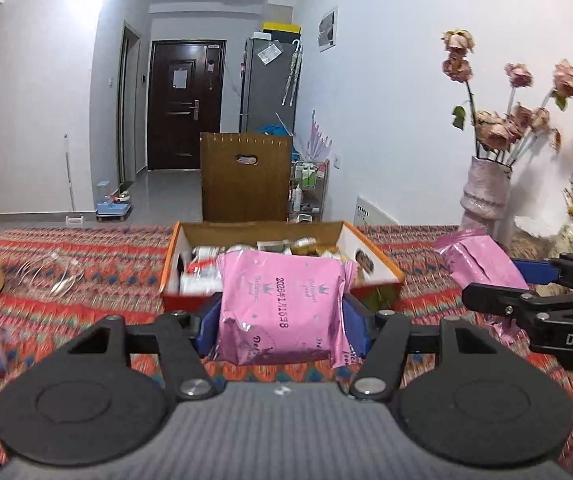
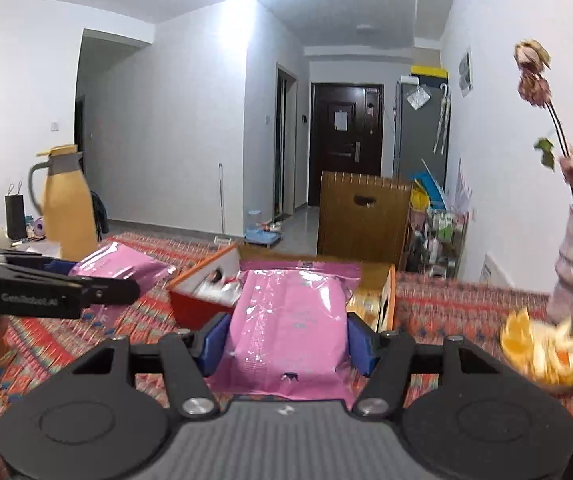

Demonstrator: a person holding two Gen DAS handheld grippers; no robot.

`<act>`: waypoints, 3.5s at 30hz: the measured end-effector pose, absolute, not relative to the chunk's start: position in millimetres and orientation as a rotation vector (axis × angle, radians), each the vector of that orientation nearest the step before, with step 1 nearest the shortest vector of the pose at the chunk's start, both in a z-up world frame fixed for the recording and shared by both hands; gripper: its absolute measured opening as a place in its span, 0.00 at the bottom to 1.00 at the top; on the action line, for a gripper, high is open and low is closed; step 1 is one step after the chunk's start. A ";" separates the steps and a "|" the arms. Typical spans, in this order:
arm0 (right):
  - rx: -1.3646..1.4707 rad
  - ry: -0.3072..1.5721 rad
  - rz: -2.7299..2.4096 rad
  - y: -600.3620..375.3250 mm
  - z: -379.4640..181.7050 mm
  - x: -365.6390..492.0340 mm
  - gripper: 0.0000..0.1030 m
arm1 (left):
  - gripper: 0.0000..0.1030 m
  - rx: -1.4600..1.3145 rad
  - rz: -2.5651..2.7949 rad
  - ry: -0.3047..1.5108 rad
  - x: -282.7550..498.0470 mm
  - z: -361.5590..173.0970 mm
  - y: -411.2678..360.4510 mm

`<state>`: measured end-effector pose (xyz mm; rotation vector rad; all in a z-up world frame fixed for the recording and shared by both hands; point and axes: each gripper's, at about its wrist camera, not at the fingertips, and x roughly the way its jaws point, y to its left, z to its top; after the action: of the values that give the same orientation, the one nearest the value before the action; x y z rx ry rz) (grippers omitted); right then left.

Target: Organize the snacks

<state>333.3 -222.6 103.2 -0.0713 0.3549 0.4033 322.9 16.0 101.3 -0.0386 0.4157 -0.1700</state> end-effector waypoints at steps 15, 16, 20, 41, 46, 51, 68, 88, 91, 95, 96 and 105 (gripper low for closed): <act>-0.036 0.568 0.385 -209.0 40.9 555.2 0.59 | 0.60 -0.110 -0.228 0.592 536.8 62.3 -5.2; -0.034 0.592 0.390 -208.2 33.8 564.4 0.59 | 0.60 -0.112 -0.225 0.607 546.7 56.1 -7.1; -0.062 0.638 0.409 -197.9 10.8 584.8 0.60 | 0.61 -0.126 -0.221 0.669 578.6 31.7 -12.1; -0.124 0.523 0.359 -199.4 46.0 576.9 0.88 | 0.88 -0.133 -0.177 0.600 558.5 42.9 8.0; -0.136 0.488 0.347 -196.2 66.6 555.0 0.89 | 0.91 -0.064 -0.146 0.523 523.3 72.9 18.1; -0.131 0.428 0.320 -205.4 96.1 515.5 0.92 | 0.94 -0.033 -0.140 0.448 469.7 104.8 29.0; -0.037 0.284 0.291 -249.9 142.5 317.8 1.00 | 1.00 -0.009 -0.141 0.290 238.6 134.3 39.6; 0.005 0.290 0.304 -248.8 75.6 90.7 1.00 | 1.00 -0.075 -0.079 0.239 30.1 86.0 37.0; 0.015 0.298 0.293 -239.8 55.1 68.8 1.00 | 1.00 -0.024 -0.033 0.233 13.9 71.1 31.2; 0.080 0.301 0.259 -235.2 28.4 47.3 1.00 | 1.00 -0.004 0.053 0.255 -0.3 41.2 18.5; 0.092 0.303 0.259 -235.3 23.6 43.0 1.00 | 1.00 -0.010 0.041 0.274 -5.2 34.4 16.6; 0.134 0.319 0.283 -236.7 11.2 22.1 1.00 | 1.00 -0.022 0.005 0.247 -30.1 27.5 15.0</act>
<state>22.1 -236.7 11.2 0.1338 0.3195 0.2826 -30.1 15.0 27.5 -0.0222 0.2469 0.0050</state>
